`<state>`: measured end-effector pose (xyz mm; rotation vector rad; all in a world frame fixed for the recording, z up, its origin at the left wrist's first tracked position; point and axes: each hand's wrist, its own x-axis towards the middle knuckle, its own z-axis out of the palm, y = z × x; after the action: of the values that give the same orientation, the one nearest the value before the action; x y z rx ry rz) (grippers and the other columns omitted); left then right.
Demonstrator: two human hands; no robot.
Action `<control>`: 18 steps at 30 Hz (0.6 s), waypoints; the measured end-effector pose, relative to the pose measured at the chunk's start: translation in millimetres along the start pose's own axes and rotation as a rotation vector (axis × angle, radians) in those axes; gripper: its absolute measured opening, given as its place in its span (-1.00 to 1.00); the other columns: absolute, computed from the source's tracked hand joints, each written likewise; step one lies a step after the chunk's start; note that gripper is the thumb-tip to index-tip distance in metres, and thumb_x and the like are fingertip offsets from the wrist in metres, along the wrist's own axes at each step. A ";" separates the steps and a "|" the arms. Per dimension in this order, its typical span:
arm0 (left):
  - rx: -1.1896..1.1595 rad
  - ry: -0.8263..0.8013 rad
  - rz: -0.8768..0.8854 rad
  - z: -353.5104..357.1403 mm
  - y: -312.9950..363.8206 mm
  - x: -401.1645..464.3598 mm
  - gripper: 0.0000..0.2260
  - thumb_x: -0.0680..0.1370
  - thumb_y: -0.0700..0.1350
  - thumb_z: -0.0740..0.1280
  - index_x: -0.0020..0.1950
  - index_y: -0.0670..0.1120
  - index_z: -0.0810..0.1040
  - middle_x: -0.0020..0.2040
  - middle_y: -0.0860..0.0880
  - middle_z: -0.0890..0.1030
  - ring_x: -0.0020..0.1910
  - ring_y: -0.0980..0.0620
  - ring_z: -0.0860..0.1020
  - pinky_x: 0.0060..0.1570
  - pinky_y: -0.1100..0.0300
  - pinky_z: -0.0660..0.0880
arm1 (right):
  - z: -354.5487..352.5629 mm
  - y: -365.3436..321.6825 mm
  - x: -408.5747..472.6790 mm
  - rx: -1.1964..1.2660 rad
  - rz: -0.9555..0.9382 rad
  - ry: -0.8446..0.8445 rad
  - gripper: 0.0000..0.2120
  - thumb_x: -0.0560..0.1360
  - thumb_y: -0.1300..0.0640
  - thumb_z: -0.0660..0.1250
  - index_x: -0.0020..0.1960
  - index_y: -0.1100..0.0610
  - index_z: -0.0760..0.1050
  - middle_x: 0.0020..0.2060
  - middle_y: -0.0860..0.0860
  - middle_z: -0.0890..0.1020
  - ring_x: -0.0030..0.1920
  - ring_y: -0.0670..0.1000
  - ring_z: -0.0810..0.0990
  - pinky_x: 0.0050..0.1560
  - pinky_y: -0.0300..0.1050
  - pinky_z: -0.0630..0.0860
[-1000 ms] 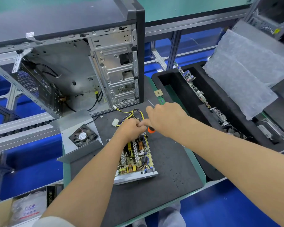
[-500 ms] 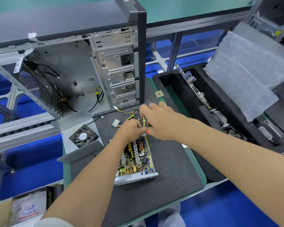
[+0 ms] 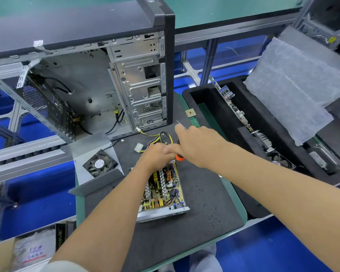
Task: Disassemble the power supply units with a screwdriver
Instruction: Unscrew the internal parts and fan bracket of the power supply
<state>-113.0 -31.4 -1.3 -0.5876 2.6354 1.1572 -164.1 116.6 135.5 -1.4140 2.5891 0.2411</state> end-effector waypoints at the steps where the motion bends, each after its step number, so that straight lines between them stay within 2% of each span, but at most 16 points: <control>1: -0.003 0.003 -0.012 0.0 -0.1 -0.5 -0.69 0.37 0.05 0.24 -0.26 -0.22 0.49 -0.26 -0.24 0.50 -0.28 -0.11 0.38 -0.21 -0.07 0.45 | 0.3 -0.7 -0.1 -0.057 -0.023 0.020 -0.69 0.63 -0.11 0.21 0.11 0.12 0.25 -0.35 0.02 0.22 -0.17 0.17 0.51 -0.32 -0.01 0.34; 4: 0.009 0.032 -0.061 1.1 -1.7 3.2 -0.79 0.44 -0.06 0.29 -0.31 -0.16 0.42 -0.31 -0.08 0.44 -0.30 -0.04 0.33 -0.24 0.04 0.36 | -1.1 2.3 -0.6 0.156 -0.078 -0.040 -0.72 0.58 -0.01 0.23 0.17 0.12 0.28 -0.21 0.05 0.37 -0.08 0.17 0.48 -0.19 0.04 0.48; 6: 0.011 0.043 -0.064 1.4 -3.2 4.4 -0.76 0.47 -0.03 0.34 -0.34 -0.10 0.42 -0.34 -0.04 0.45 -0.32 -0.03 0.36 -0.27 0.06 0.37 | -2.7 3.1 -2.9 0.246 -0.052 -0.081 -0.69 0.58 -0.07 0.24 0.11 0.09 0.22 -0.18 0.05 0.38 -0.08 0.17 0.42 -0.15 0.07 0.47; 8: 0.013 0.023 -0.064 0.9 -2.0 4.2 -0.74 0.45 0.08 0.32 -0.28 -0.10 0.49 -0.32 -0.05 0.49 -0.32 -0.02 0.40 -0.23 0.03 0.44 | -1.4 4.5 -2.6 0.103 0.004 -0.058 -0.63 0.62 -0.19 0.14 0.02 0.11 0.15 -0.28 0.05 0.36 -0.20 0.17 0.37 -0.26 0.02 0.38; 9: 0.012 0.016 -0.055 1.0 -1.9 3.6 -0.72 0.41 0.10 0.29 -0.29 -0.11 0.44 -0.33 -0.06 0.46 -0.32 -0.03 0.38 -0.23 0.01 0.44 | -0.5 4.8 -2.6 0.025 -0.004 -0.040 -0.66 0.64 -0.15 0.13 0.01 0.11 0.14 -0.27 0.06 0.38 -0.22 0.16 0.38 -0.29 0.01 0.36; 11: 0.010 0.025 -0.052 1.4 -1.5 3.3 -0.72 0.41 0.03 0.31 -0.35 -0.09 0.31 -0.35 -0.06 0.40 -0.32 -0.04 0.32 -0.27 0.04 0.35 | 1.5 4.9 -0.8 0.106 -0.049 -0.027 -0.79 0.63 0.01 0.18 0.06 0.11 0.20 -0.14 0.09 0.44 -0.11 0.17 0.44 -0.22 0.02 0.41; 12: 0.013 0.036 -0.062 1.0 -2.3 3.2 -0.71 0.44 -0.03 0.33 -0.37 -0.08 0.28 -0.36 -0.05 0.38 -0.32 -0.04 0.31 -0.29 0.07 0.32 | 0.8 4.4 -1.0 0.170 -0.073 -0.047 -0.78 0.61 0.02 0.20 0.12 0.10 0.22 -0.09 0.08 0.42 -0.05 0.16 0.43 -0.15 0.03 0.44; 13: 0.019 0.040 -0.065 1.0 -4.1 4.2 -0.71 0.46 -0.07 0.34 -0.37 -0.08 0.29 -0.37 -0.04 0.38 -0.32 -0.04 0.32 -0.30 0.08 0.31 | -0.2 3.9 -1.9 0.196 -0.078 -0.060 -0.73 0.60 -0.03 0.23 0.14 0.08 0.22 -0.09 0.07 0.40 -0.05 0.15 0.41 -0.15 0.03 0.44; 15: 0.061 0.014 -0.062 1.5 -5.5 5.2 -0.74 0.50 -0.04 0.32 -0.31 -0.11 0.37 -0.34 -0.03 0.42 -0.29 -0.07 0.37 -0.31 0.08 0.30 | -1.9 2.6 -3.2 0.124 0.002 -0.062 -0.60 0.58 -0.23 0.19 0.05 0.08 0.17 -0.26 0.02 0.34 -0.22 0.11 0.36 -0.35 -0.04 0.33; 16: 0.073 0.002 -0.060 1.5 -5.0 5.4 -0.73 0.51 0.00 0.31 -0.28 -0.13 0.39 -0.34 -0.03 0.42 -0.29 -0.07 0.38 -0.32 0.09 0.30 | -1.4 2.8 -2.6 0.038 0.035 -0.063 -0.58 0.59 -0.27 0.14 0.02 0.09 0.16 -0.32 0.01 0.29 -0.28 0.10 0.35 -0.41 -0.07 0.24; 17: 0.057 0.006 -0.063 2.0 -5.2 5.5 -0.71 0.50 0.04 0.31 -0.29 -0.13 0.38 -0.35 -0.03 0.40 -0.31 -0.06 0.36 -0.31 0.09 0.31 | -0.9 3.7 -1.7 -0.028 0.037 -0.054 -0.62 0.62 -0.22 0.11 0.02 0.10 0.18 -0.33 0.01 0.29 -0.27 0.12 0.40 -0.43 -0.07 0.23; 18: 0.030 0.020 -0.069 2.7 -5.3 5.3 -0.68 0.48 0.05 0.33 -0.33 -0.11 0.34 -0.37 -0.03 0.38 -0.33 -0.05 0.33 -0.30 0.09 0.33 | 0.7 4.1 -0.1 -0.031 0.020 -0.039 -0.70 0.65 -0.14 0.12 0.06 0.11 0.22 -0.28 0.03 0.33 -0.17 0.15 0.47 -0.39 -0.06 0.30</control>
<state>-115.4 -34.1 -8.4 -0.6827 2.6220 1.0958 -167.5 119.0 135.0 -1.3800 2.5804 0.3100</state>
